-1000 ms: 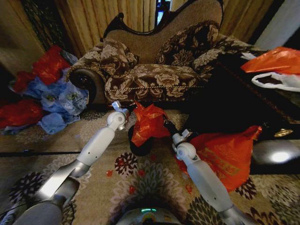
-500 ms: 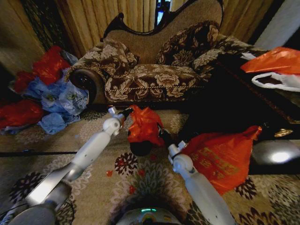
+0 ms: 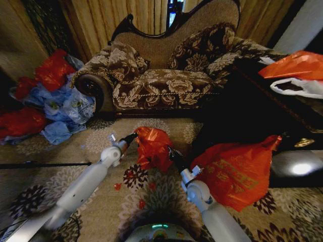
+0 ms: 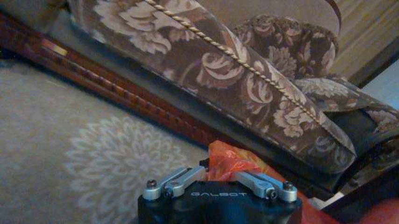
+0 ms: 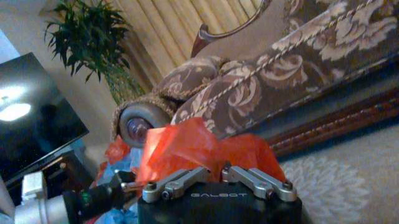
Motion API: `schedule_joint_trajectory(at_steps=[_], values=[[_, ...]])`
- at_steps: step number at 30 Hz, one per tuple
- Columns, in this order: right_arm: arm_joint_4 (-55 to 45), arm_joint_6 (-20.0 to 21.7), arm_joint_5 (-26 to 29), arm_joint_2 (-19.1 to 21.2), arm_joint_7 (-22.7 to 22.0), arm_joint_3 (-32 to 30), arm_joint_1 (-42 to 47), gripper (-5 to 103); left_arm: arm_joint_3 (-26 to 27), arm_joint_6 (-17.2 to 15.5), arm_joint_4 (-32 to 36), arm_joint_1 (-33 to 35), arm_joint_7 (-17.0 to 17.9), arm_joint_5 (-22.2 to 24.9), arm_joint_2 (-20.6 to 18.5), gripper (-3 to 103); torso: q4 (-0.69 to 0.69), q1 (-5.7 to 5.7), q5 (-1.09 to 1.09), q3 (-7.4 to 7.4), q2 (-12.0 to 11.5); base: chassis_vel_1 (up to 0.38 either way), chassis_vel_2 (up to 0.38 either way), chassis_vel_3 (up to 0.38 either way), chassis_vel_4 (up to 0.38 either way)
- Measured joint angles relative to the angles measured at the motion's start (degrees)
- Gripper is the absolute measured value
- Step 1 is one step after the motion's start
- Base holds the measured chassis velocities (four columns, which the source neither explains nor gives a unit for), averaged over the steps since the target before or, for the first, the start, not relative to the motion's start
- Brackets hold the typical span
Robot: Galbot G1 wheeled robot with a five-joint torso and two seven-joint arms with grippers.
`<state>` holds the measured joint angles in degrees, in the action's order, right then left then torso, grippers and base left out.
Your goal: Place a garbage bag over the trash bin.
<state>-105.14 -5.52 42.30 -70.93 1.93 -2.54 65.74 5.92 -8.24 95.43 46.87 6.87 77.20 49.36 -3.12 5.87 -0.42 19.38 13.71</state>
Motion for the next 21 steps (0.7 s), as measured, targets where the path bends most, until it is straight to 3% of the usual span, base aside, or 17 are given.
schedule_joint_trajectory(at_steps=[13, 17, 21], values=[[7.42, -0.44, -1.40, -4.14, -1.44, 1.05, -6.11, 0, 8.31, 0.96, 5.29, 8.56, 0.45, -0.06, -4.93, 0, 0.01, 0.02, 0.01, 0.01, 0.00, 0.000, 0.000, 0.000, 0.000], [9.07, -0.70, -1.73, -5.14, -1.30, 1.45, -6.58, 0, 10.19, 1.06, 5.89, 11.64, 0.04, -0.31, -4.67, 0, 0.03, 0.02, 0.01, 0.01, 0.00, 0.000, 0.000, 0.000, 0.000], [9.59, -0.94, -1.94, -5.53, -1.51, 1.32, -7.09, 0, 8.36, 0.92, 5.27, 8.99, 0.68, -0.49, -2.78, 0, 0.00, 0.02, 0.01, 0.01, 0.00, 0.000, 0.000, 0.000, 0.000]])
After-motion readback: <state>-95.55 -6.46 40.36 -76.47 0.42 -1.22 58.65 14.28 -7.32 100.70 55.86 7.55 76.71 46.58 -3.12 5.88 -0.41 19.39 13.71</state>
